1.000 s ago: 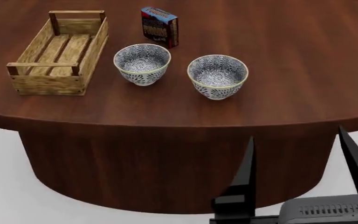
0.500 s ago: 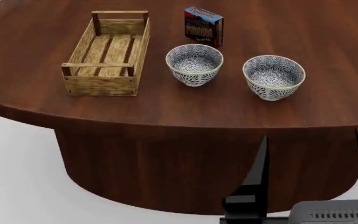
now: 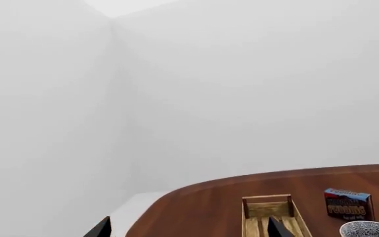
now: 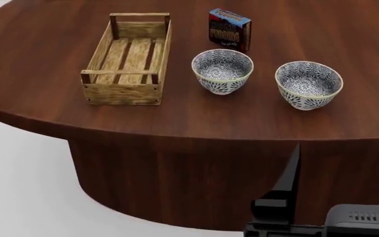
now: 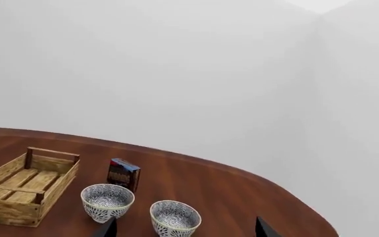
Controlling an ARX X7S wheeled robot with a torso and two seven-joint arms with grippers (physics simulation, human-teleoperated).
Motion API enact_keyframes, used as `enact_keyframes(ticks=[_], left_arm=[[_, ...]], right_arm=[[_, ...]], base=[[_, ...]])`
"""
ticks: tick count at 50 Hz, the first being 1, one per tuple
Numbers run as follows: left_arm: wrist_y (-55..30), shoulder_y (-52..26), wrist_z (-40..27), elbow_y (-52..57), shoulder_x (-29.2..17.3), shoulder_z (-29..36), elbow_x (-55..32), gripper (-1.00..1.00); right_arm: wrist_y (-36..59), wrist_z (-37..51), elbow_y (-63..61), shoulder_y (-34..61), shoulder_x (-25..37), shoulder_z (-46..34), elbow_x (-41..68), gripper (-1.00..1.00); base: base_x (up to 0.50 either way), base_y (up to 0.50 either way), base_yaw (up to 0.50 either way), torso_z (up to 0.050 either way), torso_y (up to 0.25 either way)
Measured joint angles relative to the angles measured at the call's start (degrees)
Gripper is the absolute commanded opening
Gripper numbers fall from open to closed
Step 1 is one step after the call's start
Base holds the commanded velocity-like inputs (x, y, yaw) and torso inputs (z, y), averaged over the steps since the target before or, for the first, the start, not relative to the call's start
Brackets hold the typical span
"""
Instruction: Stack the left bowl on the right bowl and place them in the tray.
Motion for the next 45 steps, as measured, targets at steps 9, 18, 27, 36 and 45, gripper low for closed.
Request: enact_keyframes(ticks=[9, 18, 27, 36, 45], left_arm=[[-0.6, -0.2, -0.2, 0.6, 0.1, -0.7, -1.4, 1.0], [-0.3, -0.2, -0.6, 0.7, 0.2, -1.5, -2.8, 1.0], [0.2, 0.1, -1.3, 0.7, 0.1, -2.0, -3.9, 1.0], [1.1, 0.6, -1.9, 0.4, -0.3, -2.0, -4.6, 1.0], [1.5, 0.7, -2.7, 0.2, -0.6, -1.8, -5.3, 1.0]], right_arm=[[-0.1, 0.7, 0.1, 0.2, 0.0, 0.1, 0.6, 1.0], [0.4, 1.0, 0.5, 0.6, -0.3, -0.3, 0.7, 1.0], [1.9, 1.2, 0.7, 1.5, -0.7, -1.3, 0.5, 1.0], [2.8, 1.3, 0.8, 2.1, -1.0, -2.1, 0.2, 1.0], [3.3, 1.4, 1.0, 2.3, -1.2, -2.6, 0.2, 1.0]], base=[[0.5, 0.0, 0.0, 0.0, 0.0], [0.5, 0.0, 0.0, 0.0, 0.0], [0.5, 0.0, 0.0, 0.0, 0.002], [0.5, 0.0, 0.0, 0.0, 0.0], [0.5, 0.0, 0.0, 0.0, 0.001]])
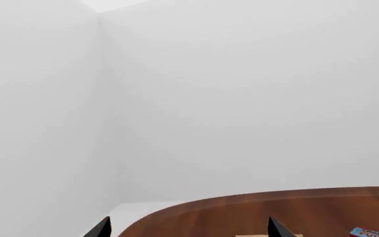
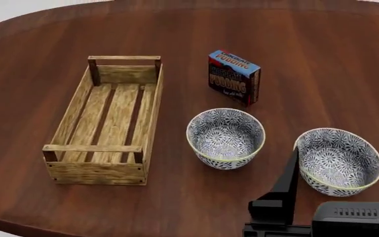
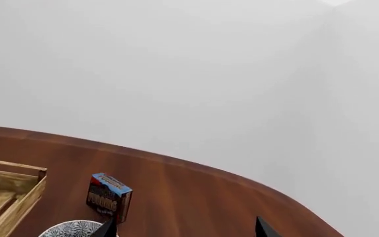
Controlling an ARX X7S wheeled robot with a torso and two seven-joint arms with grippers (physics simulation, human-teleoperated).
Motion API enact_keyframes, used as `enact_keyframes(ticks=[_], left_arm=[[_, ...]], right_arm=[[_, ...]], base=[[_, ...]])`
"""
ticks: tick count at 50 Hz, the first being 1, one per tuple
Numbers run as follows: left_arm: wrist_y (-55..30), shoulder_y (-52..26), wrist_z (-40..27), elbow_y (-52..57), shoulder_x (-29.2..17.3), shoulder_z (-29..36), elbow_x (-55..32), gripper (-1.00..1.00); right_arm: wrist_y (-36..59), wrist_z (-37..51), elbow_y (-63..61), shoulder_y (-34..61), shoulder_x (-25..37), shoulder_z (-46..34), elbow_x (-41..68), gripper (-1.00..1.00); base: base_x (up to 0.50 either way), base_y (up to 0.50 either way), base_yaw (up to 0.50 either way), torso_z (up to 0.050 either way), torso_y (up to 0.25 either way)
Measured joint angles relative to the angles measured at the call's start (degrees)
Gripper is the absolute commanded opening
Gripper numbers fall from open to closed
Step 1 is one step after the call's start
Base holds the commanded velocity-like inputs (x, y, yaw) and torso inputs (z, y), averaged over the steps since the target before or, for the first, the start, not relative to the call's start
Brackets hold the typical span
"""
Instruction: Stack the left bowl on the right bowl and place them in the tray.
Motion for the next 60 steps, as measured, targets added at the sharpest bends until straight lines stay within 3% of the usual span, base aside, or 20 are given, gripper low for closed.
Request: enact_keyframes(ticks=[51, 60], left_arm=[[1.3, 0.6, -4.1, -0.7, -1.5, 0.2, -4.4, 1.0], [1.1, 0.6, -4.6, -0.9, -1.5, -0.1, -5.3, 1.0]], right_arm=[[0.0, -0.5, 1.8, -0.4, -0.6, -1.5, -0.6, 1.0], [-0.5, -1.6, 2.2, -0.8, -1.0, -2.3, -1.8, 1.0]], base=[[0.5, 0.0, 0.0, 0.0, 0.001], [0.03, 0.0, 0.0, 0.0, -0.018]])
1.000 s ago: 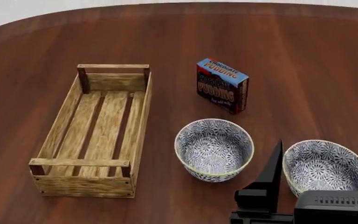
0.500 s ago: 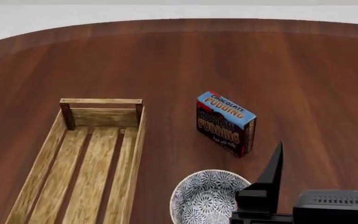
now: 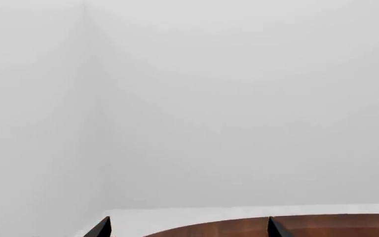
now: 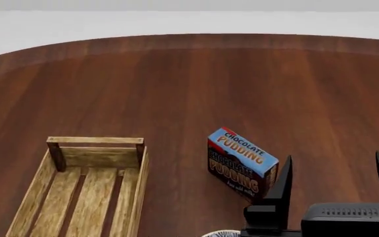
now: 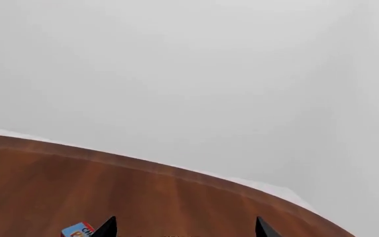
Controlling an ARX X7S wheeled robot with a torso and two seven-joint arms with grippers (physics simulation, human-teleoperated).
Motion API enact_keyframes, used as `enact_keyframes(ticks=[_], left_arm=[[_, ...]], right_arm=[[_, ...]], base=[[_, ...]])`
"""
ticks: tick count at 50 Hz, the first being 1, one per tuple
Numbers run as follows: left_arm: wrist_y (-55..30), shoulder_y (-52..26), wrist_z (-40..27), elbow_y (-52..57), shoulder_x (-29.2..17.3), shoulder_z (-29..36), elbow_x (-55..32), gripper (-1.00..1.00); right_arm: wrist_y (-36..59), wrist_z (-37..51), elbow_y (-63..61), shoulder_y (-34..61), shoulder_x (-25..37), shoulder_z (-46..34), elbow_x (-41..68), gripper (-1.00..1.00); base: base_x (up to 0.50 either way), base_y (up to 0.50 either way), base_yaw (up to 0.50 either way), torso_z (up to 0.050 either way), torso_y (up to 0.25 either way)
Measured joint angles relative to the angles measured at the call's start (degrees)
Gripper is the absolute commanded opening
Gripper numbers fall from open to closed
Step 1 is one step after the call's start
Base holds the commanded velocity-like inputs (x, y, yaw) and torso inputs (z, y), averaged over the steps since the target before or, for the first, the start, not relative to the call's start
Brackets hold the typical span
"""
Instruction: Stack the left bowl on the right bowl and place them in the tray.
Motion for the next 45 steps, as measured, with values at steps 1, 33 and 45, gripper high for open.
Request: enact_keyframes(ticks=[1, 33, 45], left_arm=[[0.0, 0.0, -0.1, 0.0, 0.0, 0.0, 0.0, 1.0], [1.4, 1.3, -2.1, -0.9, -1.3, 0.7, -1.1, 1.0], [2.9, 2.0, -2.4, -1.3, -1.8, 0.5, -1.6, 1.0]], right_arm=[[0.0, -0.1, 0.0, 0.0, 0.0, -0.1, -0.1, 1.0], [0.6, -1.8, 0.1, 0.1, -0.3, -1.6, 0.2, 1.0], [2.1, -3.1, -1.1, 1.0, -1.0, -3.0, 1.9, 1.0]], base=[[0.0, 0.0, 0.0, 0.0, -0.25], [0.0, 0.0, 0.0, 0.0, -0.225], [0.0, 0.0, 0.0, 0.0, 0.0]])
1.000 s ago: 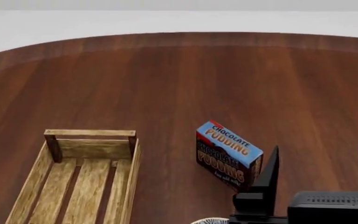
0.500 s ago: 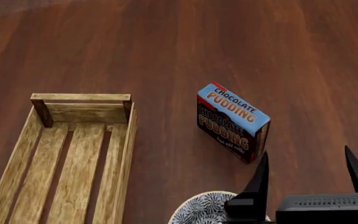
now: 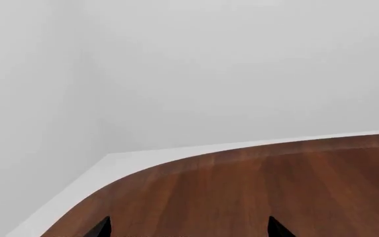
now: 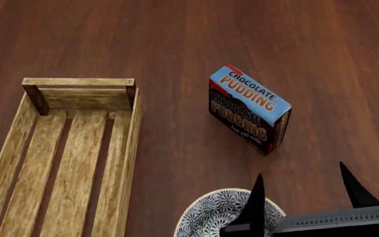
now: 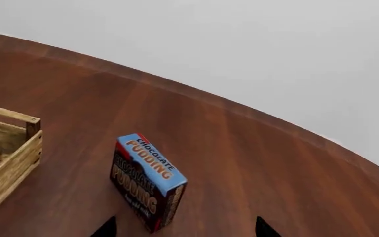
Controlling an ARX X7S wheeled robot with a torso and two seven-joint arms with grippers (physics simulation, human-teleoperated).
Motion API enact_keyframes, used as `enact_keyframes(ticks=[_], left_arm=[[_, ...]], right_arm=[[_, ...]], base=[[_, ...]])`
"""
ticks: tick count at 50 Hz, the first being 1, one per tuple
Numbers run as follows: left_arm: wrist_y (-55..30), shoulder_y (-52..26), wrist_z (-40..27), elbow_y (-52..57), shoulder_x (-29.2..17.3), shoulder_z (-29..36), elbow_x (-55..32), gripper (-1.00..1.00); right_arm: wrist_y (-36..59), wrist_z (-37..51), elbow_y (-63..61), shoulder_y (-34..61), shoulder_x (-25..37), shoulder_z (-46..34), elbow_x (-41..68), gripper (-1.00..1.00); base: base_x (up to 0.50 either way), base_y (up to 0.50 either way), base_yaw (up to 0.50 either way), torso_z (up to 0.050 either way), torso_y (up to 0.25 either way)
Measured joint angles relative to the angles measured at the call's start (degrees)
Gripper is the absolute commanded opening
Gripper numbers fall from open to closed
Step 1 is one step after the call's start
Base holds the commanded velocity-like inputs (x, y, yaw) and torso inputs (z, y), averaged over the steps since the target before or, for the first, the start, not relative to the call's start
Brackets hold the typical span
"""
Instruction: Stack the left bowl on the right bowl and place them in the tray.
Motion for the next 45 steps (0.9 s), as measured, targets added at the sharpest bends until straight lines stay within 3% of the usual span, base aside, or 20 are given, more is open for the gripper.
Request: enact_keyframes(ticks=[45], left_arm=[[1.9, 1.2, -1.7, -1.1, -1.3, 0.1, -1.5, 1.0]], right_arm=[[10.9, -4.6, -4.9, 6.8, -5.9, -11.5, 10.8, 1.0]], base=[[0.0, 0.0, 0.0, 0.0, 0.0]])
